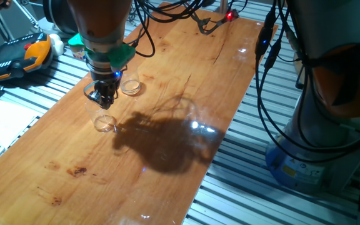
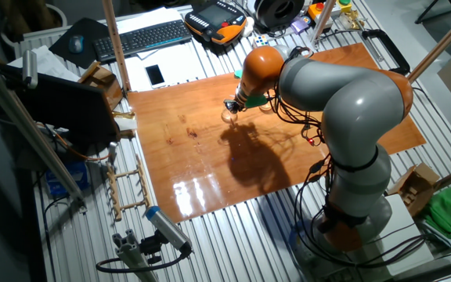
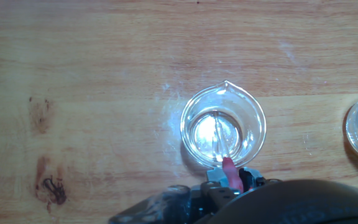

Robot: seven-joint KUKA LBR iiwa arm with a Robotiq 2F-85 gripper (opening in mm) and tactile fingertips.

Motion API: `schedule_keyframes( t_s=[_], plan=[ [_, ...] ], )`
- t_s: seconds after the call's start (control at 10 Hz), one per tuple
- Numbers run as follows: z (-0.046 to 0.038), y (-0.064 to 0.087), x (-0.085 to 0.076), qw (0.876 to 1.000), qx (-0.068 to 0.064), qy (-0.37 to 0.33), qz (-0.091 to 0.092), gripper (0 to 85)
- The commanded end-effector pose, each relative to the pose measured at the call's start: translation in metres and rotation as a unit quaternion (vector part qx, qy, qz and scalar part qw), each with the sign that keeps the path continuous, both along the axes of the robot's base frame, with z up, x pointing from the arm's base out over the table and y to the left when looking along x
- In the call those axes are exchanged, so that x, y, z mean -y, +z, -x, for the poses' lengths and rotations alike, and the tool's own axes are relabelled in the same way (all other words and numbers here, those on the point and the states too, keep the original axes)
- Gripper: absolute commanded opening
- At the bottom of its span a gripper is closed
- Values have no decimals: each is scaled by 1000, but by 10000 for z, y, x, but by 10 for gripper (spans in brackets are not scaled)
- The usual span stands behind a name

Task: Transfer liquid using a dropper

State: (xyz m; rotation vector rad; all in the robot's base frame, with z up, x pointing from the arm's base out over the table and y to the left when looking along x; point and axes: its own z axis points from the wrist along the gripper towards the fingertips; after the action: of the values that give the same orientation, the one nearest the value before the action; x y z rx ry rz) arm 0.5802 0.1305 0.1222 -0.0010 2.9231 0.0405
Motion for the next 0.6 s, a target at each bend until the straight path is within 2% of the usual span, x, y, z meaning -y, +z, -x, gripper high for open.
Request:
schedule_keyframes(
  t_s=[0.0, 0.5],
  plan=[
    [0, 0, -1, 1000, 0, 0, 0, 203],
    [0, -2, -1, 1000, 1, 0, 1, 163]
  ],
)
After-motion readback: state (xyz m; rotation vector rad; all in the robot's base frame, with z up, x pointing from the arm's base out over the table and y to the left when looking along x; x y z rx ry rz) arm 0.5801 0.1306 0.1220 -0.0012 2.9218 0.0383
